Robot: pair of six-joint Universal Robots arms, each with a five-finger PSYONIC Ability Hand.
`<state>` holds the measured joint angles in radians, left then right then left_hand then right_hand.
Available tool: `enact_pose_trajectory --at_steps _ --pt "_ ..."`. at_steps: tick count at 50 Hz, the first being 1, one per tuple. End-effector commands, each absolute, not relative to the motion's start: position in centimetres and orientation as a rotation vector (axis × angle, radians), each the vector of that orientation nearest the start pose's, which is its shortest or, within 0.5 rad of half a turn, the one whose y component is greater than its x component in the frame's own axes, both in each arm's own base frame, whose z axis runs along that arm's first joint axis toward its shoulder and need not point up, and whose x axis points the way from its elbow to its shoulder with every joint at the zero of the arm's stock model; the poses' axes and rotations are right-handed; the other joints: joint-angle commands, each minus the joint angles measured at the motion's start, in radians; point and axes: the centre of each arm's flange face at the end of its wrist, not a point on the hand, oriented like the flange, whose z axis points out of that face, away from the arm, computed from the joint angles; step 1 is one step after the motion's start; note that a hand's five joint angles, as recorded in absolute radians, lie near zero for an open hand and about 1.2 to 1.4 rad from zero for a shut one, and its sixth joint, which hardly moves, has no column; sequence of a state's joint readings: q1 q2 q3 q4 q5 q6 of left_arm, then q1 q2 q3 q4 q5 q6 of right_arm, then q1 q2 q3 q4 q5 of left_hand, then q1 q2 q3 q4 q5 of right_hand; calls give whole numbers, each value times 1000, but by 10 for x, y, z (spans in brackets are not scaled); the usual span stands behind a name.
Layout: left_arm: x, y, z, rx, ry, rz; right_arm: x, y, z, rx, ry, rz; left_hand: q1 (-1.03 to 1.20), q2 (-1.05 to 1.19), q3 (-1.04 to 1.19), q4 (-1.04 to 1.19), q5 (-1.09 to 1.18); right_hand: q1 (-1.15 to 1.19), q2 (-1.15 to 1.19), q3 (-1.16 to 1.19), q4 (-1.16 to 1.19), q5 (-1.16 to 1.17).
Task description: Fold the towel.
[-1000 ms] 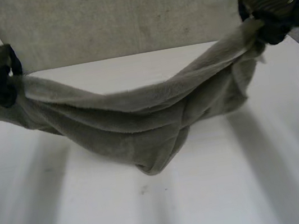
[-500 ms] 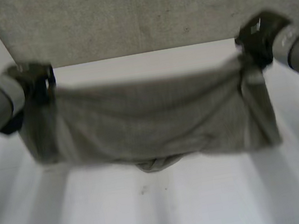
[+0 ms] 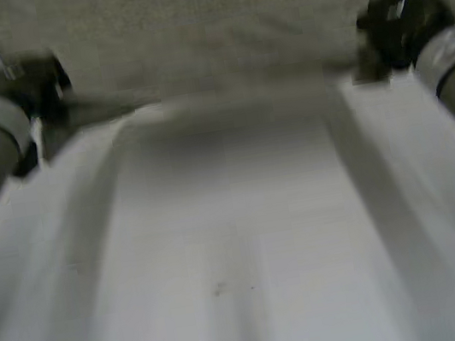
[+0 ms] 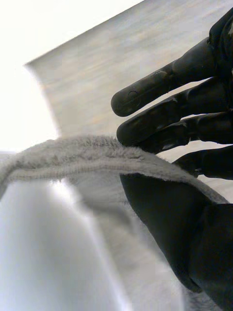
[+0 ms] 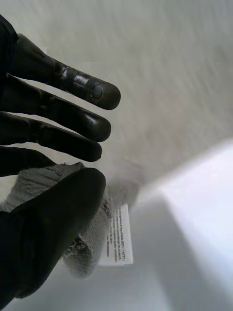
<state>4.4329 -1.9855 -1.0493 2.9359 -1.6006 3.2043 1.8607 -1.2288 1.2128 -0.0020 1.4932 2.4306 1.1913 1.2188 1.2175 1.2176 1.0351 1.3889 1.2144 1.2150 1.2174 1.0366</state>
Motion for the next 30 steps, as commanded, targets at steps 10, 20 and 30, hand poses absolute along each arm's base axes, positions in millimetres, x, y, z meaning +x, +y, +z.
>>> enact_pose_trajectory --at_steps 10,20,30 --pt "-217 -292 155 562 2643 -1670 235 -311 138 -1403 2480 -1628 205 178 179 179 187 7 182 181 179 185" --pt "-214 -282 185 559 2573 -1773 215 -299 167 -1098 2522 -1684 205 178 179 179 187 -1036 -862 -862 -864 -858" --pt "-216 -290 203 539 2521 -1856 211 -275 165 -975 2495 -1699 205 178 179 179 187 -1166 -991 -992 -994 -988"
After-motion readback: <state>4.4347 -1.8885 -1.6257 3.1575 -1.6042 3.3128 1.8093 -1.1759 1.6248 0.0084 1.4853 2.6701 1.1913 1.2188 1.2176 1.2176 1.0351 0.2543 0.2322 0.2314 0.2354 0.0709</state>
